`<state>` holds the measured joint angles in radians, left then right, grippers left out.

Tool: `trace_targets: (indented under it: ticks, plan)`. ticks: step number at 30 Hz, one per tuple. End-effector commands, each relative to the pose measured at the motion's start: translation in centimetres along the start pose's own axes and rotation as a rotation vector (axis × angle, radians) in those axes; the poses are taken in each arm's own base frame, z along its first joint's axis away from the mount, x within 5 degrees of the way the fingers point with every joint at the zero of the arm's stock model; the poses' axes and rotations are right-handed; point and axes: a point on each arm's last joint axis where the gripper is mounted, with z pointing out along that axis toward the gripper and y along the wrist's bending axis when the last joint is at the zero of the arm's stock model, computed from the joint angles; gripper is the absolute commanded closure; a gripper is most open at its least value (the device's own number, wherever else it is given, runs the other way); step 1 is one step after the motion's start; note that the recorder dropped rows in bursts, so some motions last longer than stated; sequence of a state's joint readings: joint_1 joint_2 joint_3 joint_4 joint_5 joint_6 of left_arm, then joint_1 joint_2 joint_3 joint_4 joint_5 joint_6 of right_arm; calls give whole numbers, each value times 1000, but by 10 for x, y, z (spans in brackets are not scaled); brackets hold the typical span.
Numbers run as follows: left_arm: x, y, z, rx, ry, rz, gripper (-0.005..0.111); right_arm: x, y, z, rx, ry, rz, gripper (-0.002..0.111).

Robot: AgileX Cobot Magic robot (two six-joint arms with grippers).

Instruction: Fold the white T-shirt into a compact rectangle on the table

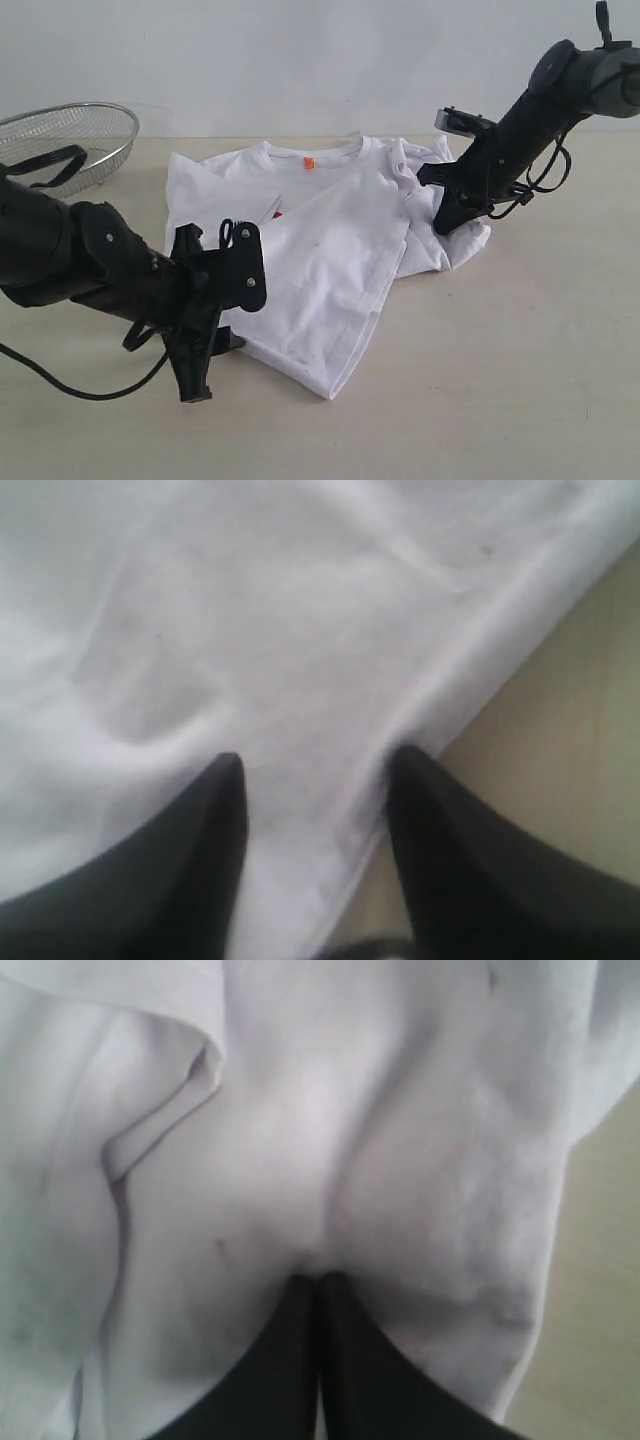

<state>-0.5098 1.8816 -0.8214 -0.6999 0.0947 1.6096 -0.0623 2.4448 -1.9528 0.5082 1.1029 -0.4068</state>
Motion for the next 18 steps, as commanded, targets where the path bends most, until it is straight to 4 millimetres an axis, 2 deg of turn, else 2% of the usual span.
trace_targets:
  ticks: [1,2,5,9,12,14,18]
  plan:
    - [-7,-6,7,25,-3,47,97,4,-8,16,14,30,-4,109]
    - [-8,-5,7,20,-6,47,102,4,-8,16,14,30,-4,109]
    - [-20,6,1,-18,-41,-35,102,5,-7,16,11,38,-4,109]
    - [-26,29,-18,-232,-86,-86,102,6,-7,16,8,44,-6,109]
    - [-17,49,-23,-388,-77,-131,102,6,-7,16,5,51,-6,109]
    - [-5,70,-23,-491,-56,-192,102,6,-7,16,4,52,-6,109]
    - [12,103,-17,-562,-31,-305,102,7,-7,16,3,55,-6,109]
